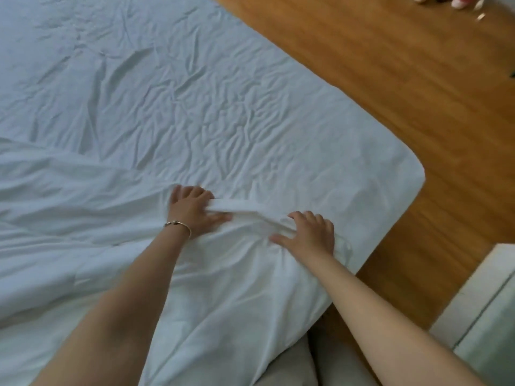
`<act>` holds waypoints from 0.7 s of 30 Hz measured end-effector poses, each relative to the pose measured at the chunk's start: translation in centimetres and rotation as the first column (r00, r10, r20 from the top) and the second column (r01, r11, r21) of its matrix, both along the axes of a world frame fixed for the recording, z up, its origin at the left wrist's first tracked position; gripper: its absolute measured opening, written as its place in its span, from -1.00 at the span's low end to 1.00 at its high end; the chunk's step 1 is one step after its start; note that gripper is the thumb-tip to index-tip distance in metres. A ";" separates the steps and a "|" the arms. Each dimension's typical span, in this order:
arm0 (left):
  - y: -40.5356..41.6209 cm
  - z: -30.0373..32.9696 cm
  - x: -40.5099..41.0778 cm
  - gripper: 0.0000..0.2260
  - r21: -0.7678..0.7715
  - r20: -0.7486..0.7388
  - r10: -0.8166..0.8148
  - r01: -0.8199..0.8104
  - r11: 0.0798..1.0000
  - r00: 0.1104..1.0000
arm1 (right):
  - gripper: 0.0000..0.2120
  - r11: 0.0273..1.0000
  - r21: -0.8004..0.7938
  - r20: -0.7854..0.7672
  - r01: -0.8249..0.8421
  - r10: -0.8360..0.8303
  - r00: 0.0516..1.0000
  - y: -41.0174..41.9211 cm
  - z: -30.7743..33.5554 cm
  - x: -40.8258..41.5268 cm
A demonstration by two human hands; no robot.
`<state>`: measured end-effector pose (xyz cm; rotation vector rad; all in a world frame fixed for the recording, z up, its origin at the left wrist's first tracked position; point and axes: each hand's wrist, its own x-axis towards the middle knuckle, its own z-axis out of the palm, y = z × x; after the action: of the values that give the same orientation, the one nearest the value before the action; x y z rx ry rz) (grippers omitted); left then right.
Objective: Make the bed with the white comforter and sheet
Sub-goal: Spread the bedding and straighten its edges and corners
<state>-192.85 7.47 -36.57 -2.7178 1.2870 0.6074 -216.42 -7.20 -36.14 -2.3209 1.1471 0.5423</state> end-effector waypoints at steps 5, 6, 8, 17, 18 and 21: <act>-1.3 -1.2 0.5 -0.36 -0.088 -0.111 0.157 -0.167 0.982 0.981 | -0.83 0.985 -0.054 0.027 0.163 -0.162 0.986 0.6 -0.3 0.4; -2.8 -1.1 0.6 -0.35 -0.109 -0.096 0.172 -0.182 0.977 0.980 | -0.87 0.983 -0.016 0.037 0.185 -0.184 0.982 0.0 -0.4 0.0; -5.9 -0.7 1.4 -0.34 -0.196 -0.019 0.069 -0.071 0.978 0.997 | -0.90 0.980 0.026 0.082 0.195 -0.197 0.977 -1.7 -0.6 -1.0; -26.8 1.4 0.8 -0.45 -0.426 0.175 -0.257 0.308 0.851 0.951 | -0.83 0.956 -0.187 0.127 0.226 -0.205 0.970 -20.5 -0.7 -4.6; -29.5 1.3 0.5 -0.42 -0.433 0.183 -0.285 0.338 0.836 0.941 | -0.84 0.946 -0.200 0.125 0.255 -0.234 0.964 -22.4 -1.2 -5.2; -36.3 1.1 -0.5 -0.39 -0.380 0.202 -0.351 0.404 0.832 0.914 | -0.93 0.903 -0.135 0.218 0.408 -0.374 0.901 -26.5 -2.8 -6.3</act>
<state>-193.35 -28.81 -35.44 -2.6056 2.0471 0.1264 -222.73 -33.72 -38.95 -2.1366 1.5688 0.0720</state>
